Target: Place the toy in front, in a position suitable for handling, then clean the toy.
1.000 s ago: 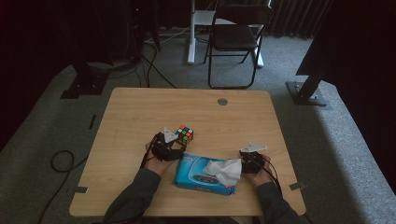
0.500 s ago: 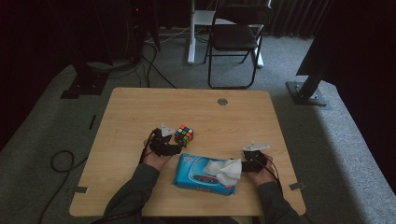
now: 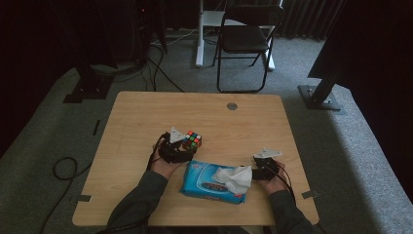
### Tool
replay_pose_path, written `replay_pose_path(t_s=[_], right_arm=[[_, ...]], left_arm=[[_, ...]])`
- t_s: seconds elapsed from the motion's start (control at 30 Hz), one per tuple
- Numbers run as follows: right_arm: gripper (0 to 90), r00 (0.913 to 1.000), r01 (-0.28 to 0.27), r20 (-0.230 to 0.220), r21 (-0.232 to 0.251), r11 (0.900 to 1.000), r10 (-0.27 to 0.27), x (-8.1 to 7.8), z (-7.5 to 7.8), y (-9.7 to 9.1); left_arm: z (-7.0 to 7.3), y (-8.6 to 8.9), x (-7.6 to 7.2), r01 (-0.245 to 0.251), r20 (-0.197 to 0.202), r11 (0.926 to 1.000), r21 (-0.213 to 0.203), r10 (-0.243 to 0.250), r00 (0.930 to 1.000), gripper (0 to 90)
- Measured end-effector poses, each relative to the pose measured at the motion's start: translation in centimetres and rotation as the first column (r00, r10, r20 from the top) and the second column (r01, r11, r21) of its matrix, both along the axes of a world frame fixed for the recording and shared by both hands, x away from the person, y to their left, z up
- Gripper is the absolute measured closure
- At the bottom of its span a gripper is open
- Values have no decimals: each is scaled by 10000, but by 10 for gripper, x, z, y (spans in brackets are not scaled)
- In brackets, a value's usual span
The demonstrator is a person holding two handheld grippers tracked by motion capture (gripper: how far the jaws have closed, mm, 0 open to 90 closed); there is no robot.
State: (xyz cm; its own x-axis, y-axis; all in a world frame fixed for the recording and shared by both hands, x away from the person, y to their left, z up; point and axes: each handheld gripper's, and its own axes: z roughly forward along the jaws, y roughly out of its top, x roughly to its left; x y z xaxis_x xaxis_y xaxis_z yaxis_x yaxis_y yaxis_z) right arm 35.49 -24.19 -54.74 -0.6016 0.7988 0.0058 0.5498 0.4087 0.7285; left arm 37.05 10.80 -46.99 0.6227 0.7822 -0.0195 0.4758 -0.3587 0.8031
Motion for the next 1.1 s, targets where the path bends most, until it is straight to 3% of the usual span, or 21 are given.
replay_pose_path(t_s=[0.13, 0.23, 0.27, 0.3, 0.33, 0.4, 0.43, 0.47, 0.5, 0.57, 0.63, 0.67, 0.77, 0.87, 0.9, 1.07, 1.1], right_arm=[[273, 10000, -7, 21, 3, 10000, 7, -1, 0, -1], [271, 10000, -3, 31, 23, 10000, 3, -1, 0, 0], [271, 10000, -3, 31, 23, 10000, 3, -1, 0, 0], [265, 10000, -23, 72, 23, 10000, 23, 0, -1, 0], [263, 10000, -16, 60, 35, 10000, 16, 0, -1, 0], [262, 10000, -15, 50, 34, 10000, 15, 0, -1, 0], [261, 10000, -18, 57, 32, 10000, 18, 0, -1, 0], [261, 10000, -32, 64, 31, 10000, 32, 0, -1, 0], [261, 10000, -36, 65, 27, 10000, 35, 0, -1, 0], [261, 10000, -33, 63, 19, 10000, 33, 0, -1, 0], [261, 10000, -27, 60, 22, 10000, 27, 0, -1, 0], [261, 10000, -27, 60, 22, 10000, 27, 0, -1, 0], [260, 10000, -2, 92, 38, 10000, 1, 0, -1, 0], [260, 10000, 8, 90, 48, 10000, -9, -1, -1, 0], [260, 10000, 6, 92, 56, 10000, -7, -1, -1, 0], [261, 9999, 17, 109, 48, 10000, -17, -1, -1, 0], [261, 9999, 17, 109, 48, 10000, -17, -1, -1, 0]], left_arm=[[8, -3, -3, 374, -13, 9988, -314, -375, 9993, 293], [21, -13, -7, 1269, -74, 9897, -669, -1277, 9918, 291], [21, -13, -7, 1269, -74, 9897, -669, -1277, 9918, 292], [27, -18, -10, 1670, -24, 9832, -743, -1676, 9858, 292], [27, -18, -10, 1670, -24, 9832, -743, -1676, 9858, 294], [33, -24, -14, 2067, 75, 9758, -718, -2067, 9784, 301], [36, -28, -16, 2279, 93, 9706, -779, -2279, 9736, 302], [41, -34, -21, 2699, 173, 9587, -899, -2695, 9629, 305], [41, -34, -21, 2699, 173, 9587, -899, -2695, 9629, 304], [48, -47, -27, 3118, 393, 9471, -763, -3096, 9500, 299], [49, -54, -28, 3338, 403, 9398, -734, -3316, 9426, 293], [49, -54, -28, 3338, 403, 9398, -734, -3316, 9426, 293], [50, -63, -31, 3768, 365, 9220, -891, -3750, 9263, 284], [50, -69, -36, 4268, 397, 8980, -1071, -4250, 9043, 280], [49, -70, -39, 4489, 344, 8870, -1085, -4479, 8934, 279], [48, -68, -47, 4904, 198, 8630, -1214, -4918, 8705, 271], [48, -68, -47, 4904, 198, 8630, -1214, -4918, 8705, 268]])
